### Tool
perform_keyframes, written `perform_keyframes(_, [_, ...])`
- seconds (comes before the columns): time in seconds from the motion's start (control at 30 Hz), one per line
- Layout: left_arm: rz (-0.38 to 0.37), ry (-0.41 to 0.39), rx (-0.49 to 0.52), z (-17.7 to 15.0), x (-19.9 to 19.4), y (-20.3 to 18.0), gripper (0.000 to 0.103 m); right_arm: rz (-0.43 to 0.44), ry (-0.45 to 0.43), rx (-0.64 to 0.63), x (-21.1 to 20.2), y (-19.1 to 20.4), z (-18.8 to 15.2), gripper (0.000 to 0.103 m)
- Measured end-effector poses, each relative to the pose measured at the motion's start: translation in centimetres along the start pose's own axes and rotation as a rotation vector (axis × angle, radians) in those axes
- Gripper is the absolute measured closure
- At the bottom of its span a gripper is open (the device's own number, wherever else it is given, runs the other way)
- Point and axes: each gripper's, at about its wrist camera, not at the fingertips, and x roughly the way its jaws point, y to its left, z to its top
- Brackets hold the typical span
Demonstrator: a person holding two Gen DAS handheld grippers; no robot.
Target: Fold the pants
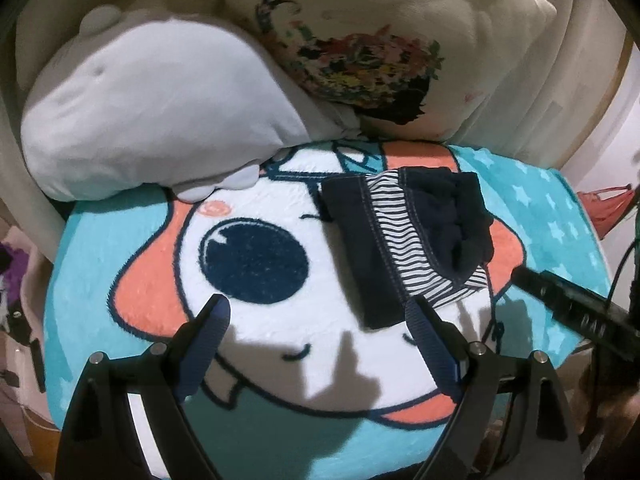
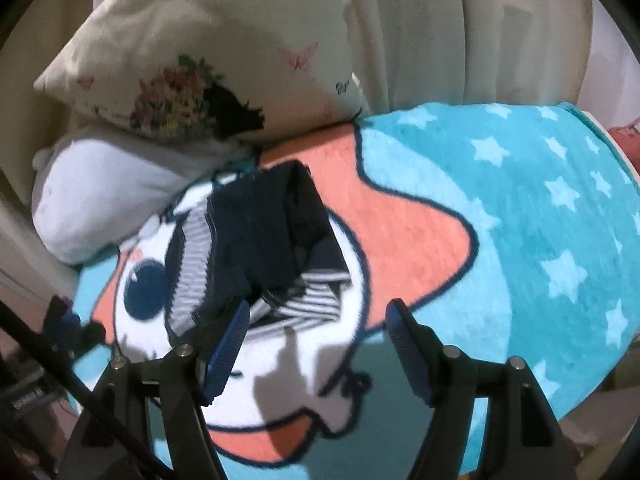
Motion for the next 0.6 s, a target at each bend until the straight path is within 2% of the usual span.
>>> perform_keyframes(0.1, [0.046,0.015,-0.006,-0.1,0.3,-1.8,0.014,0.004,0.029,-0.043,0.4,-0.4,-0.5,0.027])
perform_keyframes(0.27, [0.111,0.026,-0.026,-0.6,0.4,-4.7,0.014,0.062,0.091,-0.109,1.5,-1.4,-0.9,0.027])
perform_keyframes(0.4, [0.145,0.034,-0.062,-1.3,0.4,-6.5,0.014,0.099,0.104,-0.17,1.6,-2.6,-0.5,0.027])
perform_keyframes(0.6, [0.185,0.082,-0.131,-3.4,1.1,-8.3,0.014,0.124,0.147,-0.188,2.6,-4.9,-0.4,0.025])
